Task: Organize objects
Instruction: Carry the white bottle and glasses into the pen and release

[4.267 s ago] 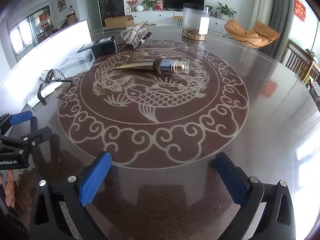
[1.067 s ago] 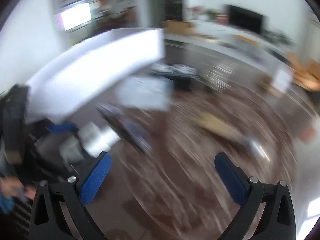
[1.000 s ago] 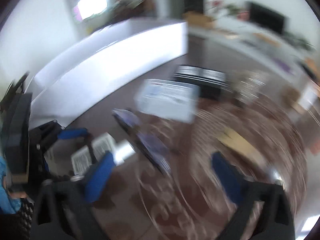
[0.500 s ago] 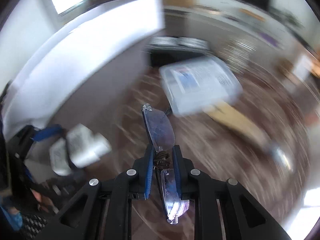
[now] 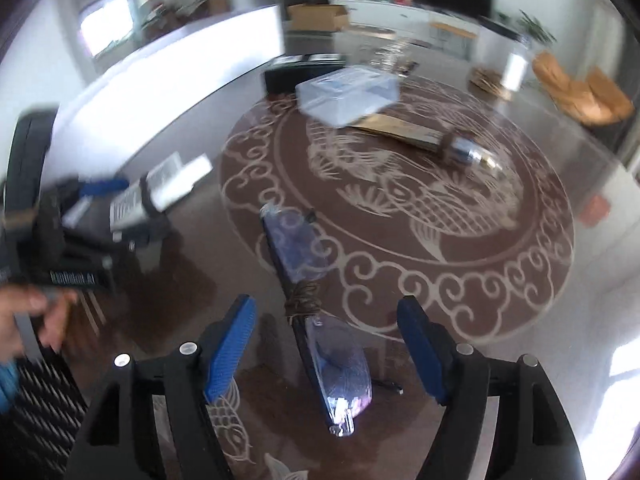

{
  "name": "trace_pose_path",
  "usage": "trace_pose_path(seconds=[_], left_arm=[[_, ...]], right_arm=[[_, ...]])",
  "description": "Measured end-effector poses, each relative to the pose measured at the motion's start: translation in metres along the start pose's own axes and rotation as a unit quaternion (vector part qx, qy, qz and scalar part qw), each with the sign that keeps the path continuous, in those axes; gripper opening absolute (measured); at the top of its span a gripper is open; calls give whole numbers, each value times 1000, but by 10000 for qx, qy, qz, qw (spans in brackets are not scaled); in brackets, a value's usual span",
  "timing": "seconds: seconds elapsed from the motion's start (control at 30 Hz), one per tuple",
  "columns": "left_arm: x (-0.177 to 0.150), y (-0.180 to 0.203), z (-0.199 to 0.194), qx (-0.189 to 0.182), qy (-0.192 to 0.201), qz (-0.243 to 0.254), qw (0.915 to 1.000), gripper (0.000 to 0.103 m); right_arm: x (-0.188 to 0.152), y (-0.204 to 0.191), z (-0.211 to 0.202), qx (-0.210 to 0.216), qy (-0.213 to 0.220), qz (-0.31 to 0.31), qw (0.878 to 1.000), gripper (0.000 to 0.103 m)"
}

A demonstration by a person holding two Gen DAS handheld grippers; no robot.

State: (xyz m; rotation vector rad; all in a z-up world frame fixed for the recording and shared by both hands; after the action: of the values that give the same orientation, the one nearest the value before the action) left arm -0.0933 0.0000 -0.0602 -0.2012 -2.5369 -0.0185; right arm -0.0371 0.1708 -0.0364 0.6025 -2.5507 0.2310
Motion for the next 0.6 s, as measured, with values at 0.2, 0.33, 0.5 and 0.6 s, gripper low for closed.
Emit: trace_pose_path(seconds=[0.2, 0.33, 0.5, 0.6], left_arm=[[3, 0, 1, -77, -113, 99, 9999, 103], [8, 0, 5, -181, -268, 307, 9990, 101], [3, 3, -12, 10, 194, 310, 9993, 54], [3, 3, -25, -88, 407, 251, 9988, 53]], right_arm=[[15, -6, 29, 66, -151, -514, 9985, 75], [25, -10, 35, 274, -325, -798, 9959, 43], [30, -17, 29, 394, -466, -762, 9952, 23], [25, -11, 16, 451, -372, -326, 9978, 23]])
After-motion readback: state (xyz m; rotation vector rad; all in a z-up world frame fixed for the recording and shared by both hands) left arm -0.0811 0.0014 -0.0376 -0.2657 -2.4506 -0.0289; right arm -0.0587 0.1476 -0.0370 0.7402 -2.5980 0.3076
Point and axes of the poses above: each gripper's, at about its wrist camera, not at the fingertips, and z roughly the way its jaws point, y to its right, x to its top, the point moved 4 cm from there along z, roughly the way its jaws point, and after that the axes turned 2 degrees about x, right-handed, at the moved point
